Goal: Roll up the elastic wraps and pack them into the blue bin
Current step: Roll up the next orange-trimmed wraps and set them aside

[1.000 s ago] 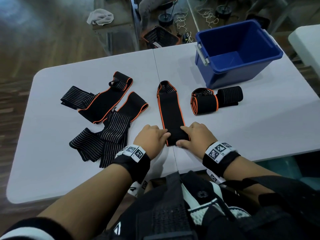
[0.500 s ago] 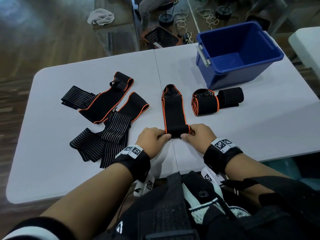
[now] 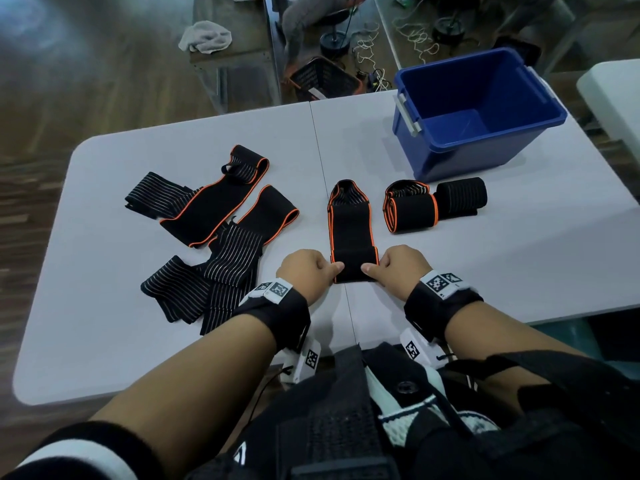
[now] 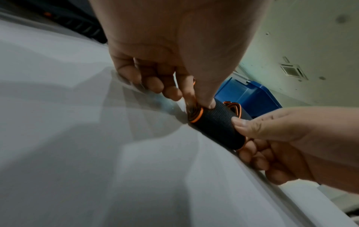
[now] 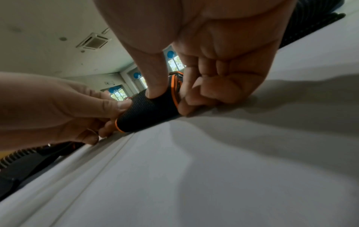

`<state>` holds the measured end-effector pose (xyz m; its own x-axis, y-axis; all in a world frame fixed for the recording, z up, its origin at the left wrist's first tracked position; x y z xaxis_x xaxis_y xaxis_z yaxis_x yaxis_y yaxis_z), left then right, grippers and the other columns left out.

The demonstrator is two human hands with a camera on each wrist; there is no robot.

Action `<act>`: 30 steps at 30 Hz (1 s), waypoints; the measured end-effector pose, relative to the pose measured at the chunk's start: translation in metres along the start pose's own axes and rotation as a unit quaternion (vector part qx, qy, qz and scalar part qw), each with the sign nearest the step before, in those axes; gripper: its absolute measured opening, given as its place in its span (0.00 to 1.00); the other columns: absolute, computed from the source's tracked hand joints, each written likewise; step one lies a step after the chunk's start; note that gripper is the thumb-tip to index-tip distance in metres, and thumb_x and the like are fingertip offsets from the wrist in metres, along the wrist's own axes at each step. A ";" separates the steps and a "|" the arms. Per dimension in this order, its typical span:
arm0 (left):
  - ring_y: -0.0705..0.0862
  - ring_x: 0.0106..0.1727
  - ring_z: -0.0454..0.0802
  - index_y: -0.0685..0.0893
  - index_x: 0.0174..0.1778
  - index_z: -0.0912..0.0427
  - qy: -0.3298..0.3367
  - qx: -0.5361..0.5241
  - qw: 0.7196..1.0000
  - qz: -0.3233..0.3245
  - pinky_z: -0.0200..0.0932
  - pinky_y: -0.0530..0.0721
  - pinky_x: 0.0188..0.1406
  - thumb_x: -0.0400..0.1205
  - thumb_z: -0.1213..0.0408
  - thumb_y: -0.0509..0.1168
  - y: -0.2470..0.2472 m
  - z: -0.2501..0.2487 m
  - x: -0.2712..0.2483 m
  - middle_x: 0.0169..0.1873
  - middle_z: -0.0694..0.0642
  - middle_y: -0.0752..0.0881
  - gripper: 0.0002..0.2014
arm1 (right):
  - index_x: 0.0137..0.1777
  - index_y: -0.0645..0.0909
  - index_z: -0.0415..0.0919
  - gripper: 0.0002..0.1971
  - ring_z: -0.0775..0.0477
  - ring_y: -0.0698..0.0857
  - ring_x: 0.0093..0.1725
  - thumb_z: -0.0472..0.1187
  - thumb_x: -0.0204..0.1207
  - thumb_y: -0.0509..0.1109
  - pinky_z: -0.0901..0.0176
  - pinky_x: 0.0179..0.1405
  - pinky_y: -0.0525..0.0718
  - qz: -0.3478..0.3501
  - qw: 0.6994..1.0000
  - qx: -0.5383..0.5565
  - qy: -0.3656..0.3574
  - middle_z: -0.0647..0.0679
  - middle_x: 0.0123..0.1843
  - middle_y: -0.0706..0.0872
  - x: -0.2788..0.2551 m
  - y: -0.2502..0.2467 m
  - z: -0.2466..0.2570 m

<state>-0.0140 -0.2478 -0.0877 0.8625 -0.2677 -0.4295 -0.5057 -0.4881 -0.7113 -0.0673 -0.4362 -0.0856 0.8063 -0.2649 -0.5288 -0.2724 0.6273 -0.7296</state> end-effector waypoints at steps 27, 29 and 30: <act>0.81 0.54 0.60 0.81 0.67 0.38 0.066 0.009 0.998 -0.012 0.60 0.83 0.57 0.80 0.37 0.54 0.003 -0.005 0.006 0.46 0.52 0.84 0.23 | 0.65 0.83 0.42 0.20 0.43 0.85 0.52 0.55 0.83 0.65 0.57 0.46 0.75 -0.057 0.994 0.057 -0.075 0.44 0.53 0.87 0.000 0.001 0.004; 0.83 0.52 0.59 0.84 0.57 0.41 0.049 -0.011 0.999 -0.001 0.60 0.84 0.54 0.74 0.30 0.47 0.006 -0.008 0.008 0.44 0.51 0.87 0.29 | 0.56 0.84 0.39 0.21 0.43 0.84 0.46 0.57 0.85 0.61 0.55 0.41 0.75 -0.056 0.994 0.071 -0.061 0.44 0.46 0.87 0.000 -0.001 0.003; 0.84 0.50 0.58 0.84 0.52 0.42 0.037 -0.013 0.999 0.003 0.59 0.85 0.53 0.72 0.28 0.45 0.009 -0.008 0.008 0.43 0.51 0.88 0.31 | 0.53 0.83 0.38 0.22 0.43 0.83 0.44 0.57 0.86 0.60 0.54 0.40 0.74 -0.057 0.994 0.071 -0.055 0.45 0.44 0.86 0.000 -0.002 0.003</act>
<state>-0.0111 -0.2613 -0.0929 0.8593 -0.3314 -0.3897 -0.5105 -0.5075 -0.6941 -0.0654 -0.4351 -0.0823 0.8823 -0.2641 -0.3896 -0.1052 0.6962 -0.7101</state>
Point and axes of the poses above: each hand's wrist, its own x-axis towards the middle knuckle, its own y-axis out of the palm, z = x × y, the point moved 6 cm from there along x, towards the middle knuckle
